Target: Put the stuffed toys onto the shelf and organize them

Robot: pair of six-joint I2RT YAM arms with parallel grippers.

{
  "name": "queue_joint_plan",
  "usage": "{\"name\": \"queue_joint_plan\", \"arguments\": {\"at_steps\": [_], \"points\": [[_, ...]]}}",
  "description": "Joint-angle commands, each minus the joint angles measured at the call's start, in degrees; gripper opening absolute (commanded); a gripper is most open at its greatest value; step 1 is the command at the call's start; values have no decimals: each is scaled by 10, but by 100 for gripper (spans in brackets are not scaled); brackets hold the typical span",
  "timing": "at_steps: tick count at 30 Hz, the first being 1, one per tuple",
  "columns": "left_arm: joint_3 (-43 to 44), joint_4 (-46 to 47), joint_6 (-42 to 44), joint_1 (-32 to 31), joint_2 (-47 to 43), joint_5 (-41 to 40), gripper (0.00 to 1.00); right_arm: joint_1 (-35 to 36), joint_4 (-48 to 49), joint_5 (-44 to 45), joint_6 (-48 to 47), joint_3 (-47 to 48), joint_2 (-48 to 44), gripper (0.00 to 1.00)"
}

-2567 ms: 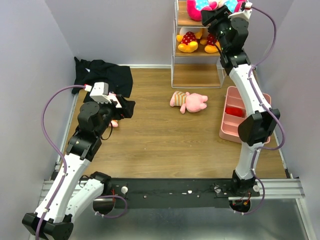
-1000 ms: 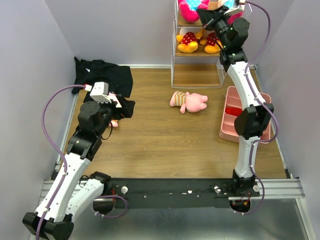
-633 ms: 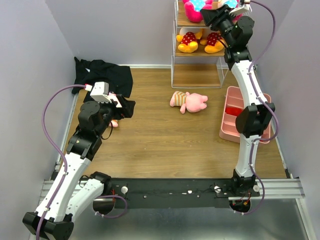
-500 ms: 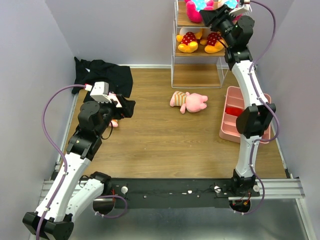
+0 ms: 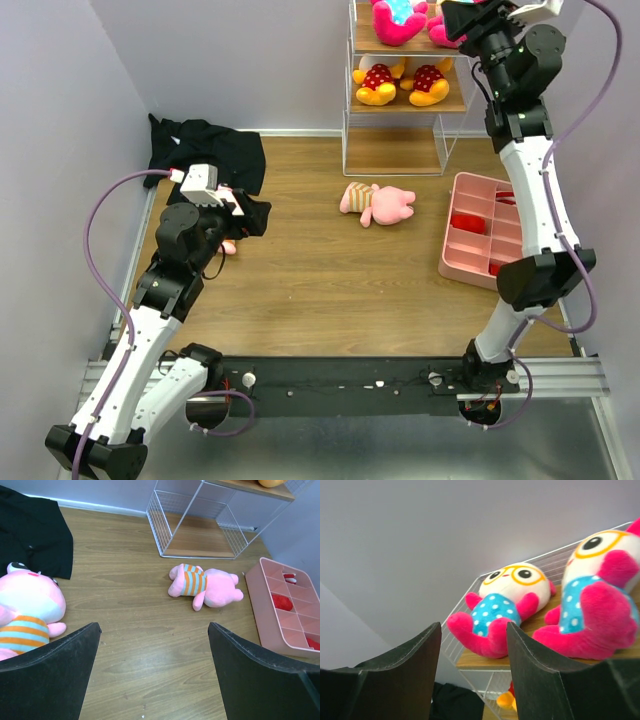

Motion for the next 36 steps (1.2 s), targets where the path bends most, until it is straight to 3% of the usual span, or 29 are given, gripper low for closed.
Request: {"name": "queue_joint_plan", "arguments": {"at_steps": [1,9,15,19,27,30,36], "points": [[-7,12,1,4,-9,8,99,-1,-98,122,-62,-17,-13,62],[-7,13,0,5,-7,12,99,-1,-144,242,-123,-11,-7,61],[-7,14,0,6,-4,13,99,-1,-74,214,-133,-23,15,61],[-7,14,1,7,-2,12,99,-2,-88,203,-108,34,54,61],[-6,14,1,8,3,12,99,-2,-73,225,-65,56,91,56],[-5,14,2,8,4,13,99,-3,-58,227,-50,46,91,52],[-5,15,0,9,4,17,99,-18,14,151,31,-10,74,22]]}}
